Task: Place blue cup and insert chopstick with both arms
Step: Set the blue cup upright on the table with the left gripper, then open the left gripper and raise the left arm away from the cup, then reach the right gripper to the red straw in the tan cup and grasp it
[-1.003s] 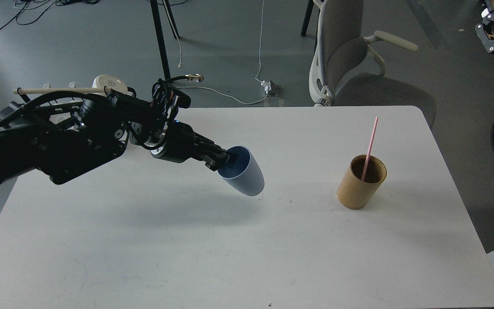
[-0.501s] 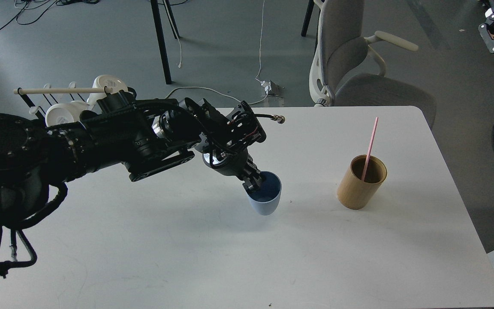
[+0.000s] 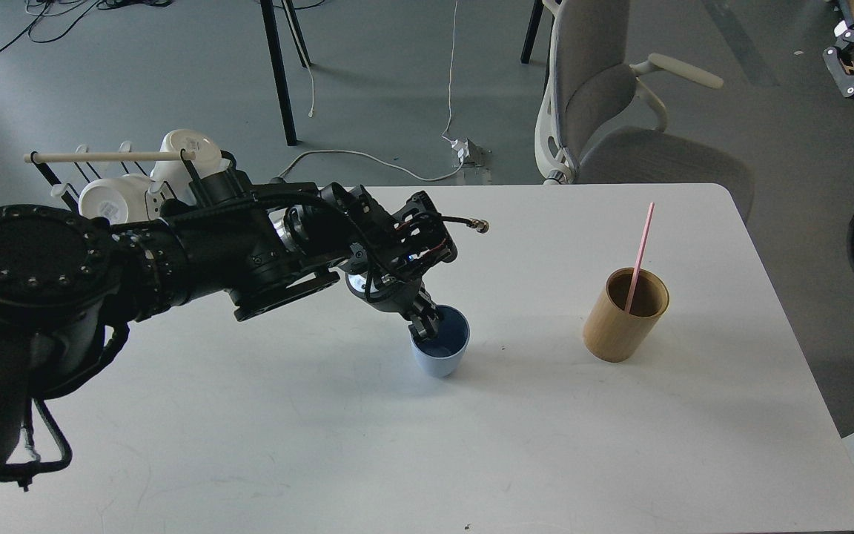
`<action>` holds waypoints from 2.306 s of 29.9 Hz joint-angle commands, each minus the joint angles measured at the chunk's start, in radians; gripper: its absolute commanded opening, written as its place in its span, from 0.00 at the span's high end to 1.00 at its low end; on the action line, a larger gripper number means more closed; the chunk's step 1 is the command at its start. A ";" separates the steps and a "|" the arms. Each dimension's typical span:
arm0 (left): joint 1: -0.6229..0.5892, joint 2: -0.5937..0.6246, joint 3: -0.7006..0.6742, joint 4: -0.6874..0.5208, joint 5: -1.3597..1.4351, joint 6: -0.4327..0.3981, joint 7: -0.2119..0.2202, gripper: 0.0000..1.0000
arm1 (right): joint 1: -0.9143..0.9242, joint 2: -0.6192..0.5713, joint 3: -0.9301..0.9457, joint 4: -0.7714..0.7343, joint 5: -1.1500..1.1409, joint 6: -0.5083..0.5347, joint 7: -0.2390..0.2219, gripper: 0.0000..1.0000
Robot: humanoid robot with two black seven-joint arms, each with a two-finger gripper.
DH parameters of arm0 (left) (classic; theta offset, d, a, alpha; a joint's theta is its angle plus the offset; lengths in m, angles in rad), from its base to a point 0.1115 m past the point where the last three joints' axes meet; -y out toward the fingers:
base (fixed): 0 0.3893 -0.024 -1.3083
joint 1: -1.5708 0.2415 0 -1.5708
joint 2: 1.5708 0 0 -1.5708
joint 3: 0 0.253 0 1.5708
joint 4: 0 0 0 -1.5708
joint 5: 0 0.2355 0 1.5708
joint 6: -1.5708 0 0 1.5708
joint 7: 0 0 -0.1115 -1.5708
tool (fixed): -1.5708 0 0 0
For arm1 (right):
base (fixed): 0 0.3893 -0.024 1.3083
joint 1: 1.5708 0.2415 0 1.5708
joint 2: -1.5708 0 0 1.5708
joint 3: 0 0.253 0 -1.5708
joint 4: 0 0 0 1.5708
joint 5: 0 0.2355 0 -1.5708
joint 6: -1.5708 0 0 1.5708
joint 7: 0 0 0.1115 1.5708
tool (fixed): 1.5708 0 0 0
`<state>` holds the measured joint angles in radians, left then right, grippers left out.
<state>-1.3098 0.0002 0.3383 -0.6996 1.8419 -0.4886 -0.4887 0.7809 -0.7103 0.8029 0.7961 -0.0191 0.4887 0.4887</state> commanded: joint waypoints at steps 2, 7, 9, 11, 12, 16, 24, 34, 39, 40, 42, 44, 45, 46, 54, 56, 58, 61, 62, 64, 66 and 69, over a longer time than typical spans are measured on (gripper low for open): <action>-0.003 0.006 -0.012 -0.008 -0.010 0.000 0.000 0.73 | -0.011 -0.001 -0.004 0.000 -0.001 0.000 0.000 0.01; -0.008 0.018 -0.013 -0.008 -0.059 0.000 0.000 0.54 | -0.012 -0.003 -0.007 0.002 -0.002 0.000 0.000 0.01; -0.015 0.027 -0.016 -0.008 -0.094 0.000 0.000 0.46 | -0.012 -0.003 -0.008 0.002 -0.002 0.000 0.000 0.01; -0.023 0.050 -0.021 -0.009 -0.125 0.000 0.000 0.38 | -0.012 -0.003 -0.007 0.002 -0.002 0.000 0.000 0.01; -0.025 0.056 -0.021 -0.009 -0.136 0.000 0.000 0.33 | -0.012 -0.003 -0.007 0.002 -0.002 0.000 0.000 0.01; -0.043 0.086 -0.030 -0.014 -0.148 0.000 0.000 0.19 | -0.012 -0.005 -0.010 0.005 -0.004 0.000 0.000 0.01; -0.022 0.256 -0.384 -0.103 -0.373 0.000 0.000 0.10 | 0.000 -0.060 -0.033 0.069 -0.342 -0.015 0.000 0.01; 0.326 0.420 -0.904 -0.195 -0.909 0.000 0.000 0.08 | -0.130 -0.210 -0.097 0.368 -1.148 -0.490 0.000 0.01; 0.458 0.408 -1.038 -0.250 -1.021 0.000 0.000 0.07 | -0.186 -0.193 -0.281 0.367 -1.182 -0.670 0.000 0.01; 0.468 0.408 -1.036 -0.259 -1.021 0.000 0.000 0.07 | -0.187 -0.180 -0.306 0.351 -1.182 -0.686 0.000 0.02; 0.486 0.406 -1.036 -0.276 -1.021 0.000 0.000 0.06 | -0.187 -0.121 -0.338 0.318 -1.182 -0.696 0.000 0.05; 0.495 0.406 -1.038 -0.284 -1.021 0.000 0.000 0.06 | -0.192 -0.071 -0.346 0.307 -1.185 -0.697 0.000 0.08; 0.497 0.405 -1.038 -0.284 -1.021 0.000 0.000 0.06 | -0.196 -0.051 -0.347 0.302 -1.188 -0.697 0.000 0.08; 0.495 0.403 -1.038 -0.285 -1.021 0.000 0.000 0.06 | -0.201 -0.038 -0.353 0.295 -1.194 -0.697 0.000 0.09; 0.498 0.396 -1.042 -0.285 -1.021 0.000 0.000 0.06 | -0.187 0.069 -0.410 0.196 -1.300 -0.697 0.000 0.35; 0.500 0.396 -1.041 -0.285 -1.021 0.000 0.000 0.06 | -0.187 0.071 -0.413 0.196 -1.302 -0.697 0.000 0.52; 0.501 0.396 -1.038 -0.285 -1.023 0.000 0.000 0.06 | -0.187 0.071 -0.416 0.196 -1.303 -0.697 0.000 0.64; 0.503 0.389 -1.036 -0.285 -1.024 0.000 0.000 0.06 | -0.187 0.069 -0.418 0.198 -1.305 -0.697 0.000 0.68; 0.503 0.386 -1.036 -0.284 -1.026 0.000 0.000 0.06 | -0.187 0.069 -0.418 0.198 -1.305 -0.697 0.000 0.71; 0.503 0.383 -1.036 -0.284 -1.026 0.000 0.000 0.06 | -0.186 0.065 -0.418 0.198 -1.305 -0.697 0.000 0.73; 0.503 0.383 -1.036 -0.284 -1.026 0.000 0.000 0.06 | -0.186 0.061 -0.418 0.199 -1.305 -0.697 0.000 0.80; 0.503 0.383 -1.036 -0.284 -1.026 0.000 0.000 0.06 | -0.186 0.060 -0.418 0.198 -1.305 -0.697 0.000 0.83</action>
<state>-0.8069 0.3838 -0.6979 -0.9833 0.8161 -0.4886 -0.4887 0.5951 -0.6485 0.3849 0.9949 -1.3239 -0.2087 0.4886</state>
